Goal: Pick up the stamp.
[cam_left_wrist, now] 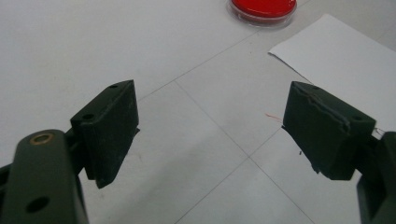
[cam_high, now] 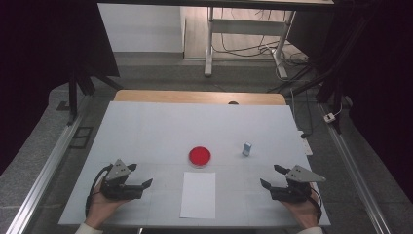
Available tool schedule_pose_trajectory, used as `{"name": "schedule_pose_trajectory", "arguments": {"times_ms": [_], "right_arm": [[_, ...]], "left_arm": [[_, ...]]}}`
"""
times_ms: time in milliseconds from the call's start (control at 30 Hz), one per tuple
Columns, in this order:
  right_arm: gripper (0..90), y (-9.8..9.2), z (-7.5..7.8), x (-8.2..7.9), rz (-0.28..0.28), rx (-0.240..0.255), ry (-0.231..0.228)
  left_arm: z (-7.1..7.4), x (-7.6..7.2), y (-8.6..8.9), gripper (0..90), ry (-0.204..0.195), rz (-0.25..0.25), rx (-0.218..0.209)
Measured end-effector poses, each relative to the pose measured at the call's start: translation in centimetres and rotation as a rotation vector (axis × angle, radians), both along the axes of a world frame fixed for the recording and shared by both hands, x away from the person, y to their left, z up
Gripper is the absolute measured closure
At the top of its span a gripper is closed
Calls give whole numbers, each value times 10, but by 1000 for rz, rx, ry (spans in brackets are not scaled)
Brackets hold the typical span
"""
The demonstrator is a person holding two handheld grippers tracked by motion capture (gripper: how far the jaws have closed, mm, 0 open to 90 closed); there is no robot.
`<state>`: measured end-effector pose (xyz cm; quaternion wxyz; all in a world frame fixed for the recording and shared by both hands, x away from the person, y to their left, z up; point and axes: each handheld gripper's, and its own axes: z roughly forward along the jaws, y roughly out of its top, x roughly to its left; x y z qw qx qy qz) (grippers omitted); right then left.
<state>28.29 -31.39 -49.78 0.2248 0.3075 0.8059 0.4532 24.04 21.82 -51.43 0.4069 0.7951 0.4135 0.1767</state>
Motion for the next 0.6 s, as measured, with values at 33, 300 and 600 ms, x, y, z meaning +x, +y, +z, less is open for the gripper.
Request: {"name": "schedule_pose_trajectory", "arguments": {"times_ms": [33, 300, 600], "right_arm": [[245, 0, 0, 0, -1, -2, 2], [254, 4, 6, 0, -3, -15, 5], [258, 6, 20, 6, -27, -6, -10]], "left_arm": [[0, 0, 0, 184, 0, 0, 0], [1, 0, -1, 185, 6, -2, -6], [2, -2, -3, 191, -5, 5, -6]]}}
